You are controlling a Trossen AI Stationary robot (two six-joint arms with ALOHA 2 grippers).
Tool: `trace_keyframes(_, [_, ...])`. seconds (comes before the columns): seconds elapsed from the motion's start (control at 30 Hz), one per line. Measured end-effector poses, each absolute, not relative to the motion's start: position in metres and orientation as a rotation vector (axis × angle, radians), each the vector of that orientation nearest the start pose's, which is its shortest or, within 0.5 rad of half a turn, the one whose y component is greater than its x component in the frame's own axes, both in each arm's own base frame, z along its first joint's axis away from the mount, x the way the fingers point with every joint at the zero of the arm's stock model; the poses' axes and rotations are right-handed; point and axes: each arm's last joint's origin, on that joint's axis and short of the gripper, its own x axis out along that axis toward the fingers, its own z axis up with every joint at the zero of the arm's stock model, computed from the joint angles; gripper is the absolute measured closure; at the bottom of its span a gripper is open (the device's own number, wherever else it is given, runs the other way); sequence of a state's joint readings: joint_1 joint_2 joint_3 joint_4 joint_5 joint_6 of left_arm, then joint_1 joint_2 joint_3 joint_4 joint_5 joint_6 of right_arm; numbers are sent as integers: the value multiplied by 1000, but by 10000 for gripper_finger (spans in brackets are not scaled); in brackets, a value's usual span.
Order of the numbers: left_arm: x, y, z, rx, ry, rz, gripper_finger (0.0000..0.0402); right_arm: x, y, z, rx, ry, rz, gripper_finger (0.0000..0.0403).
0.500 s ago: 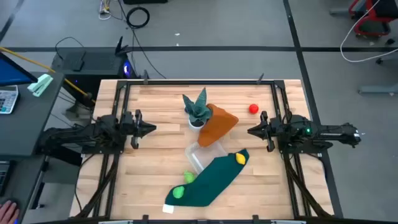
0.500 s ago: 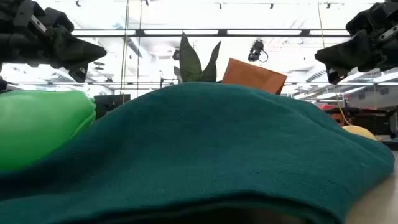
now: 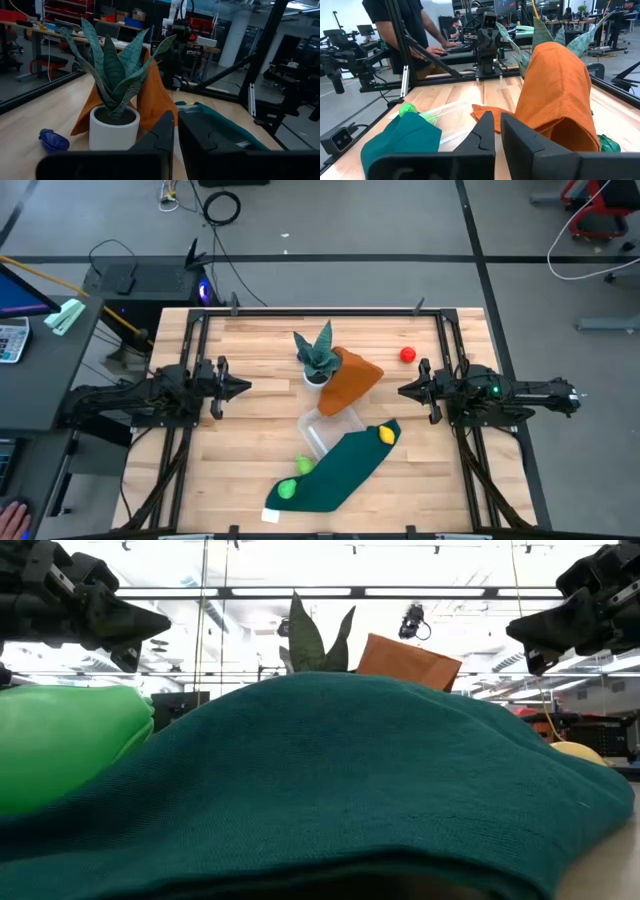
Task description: Pick and placing Produce into tupperware
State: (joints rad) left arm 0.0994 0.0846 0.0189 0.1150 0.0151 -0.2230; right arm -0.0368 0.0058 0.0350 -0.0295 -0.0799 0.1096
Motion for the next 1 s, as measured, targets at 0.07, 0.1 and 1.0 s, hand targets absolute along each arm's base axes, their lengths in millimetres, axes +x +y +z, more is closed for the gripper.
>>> trace_keyframes(0.07, [101, 10, 174, -220, -59, 78, 367, 96, -1, 172, 109, 2, 43, 402])
trace_keyframes(0.1, [101, 10, 174, -220, -58, 79, 366, 96, -1, 172, 110, 2, 43, 402])
trace_keyframes(1.0, [101, 10, 174, -220, -59, 78, 361, 96, -1, 172, 110, 2, 43, 402])
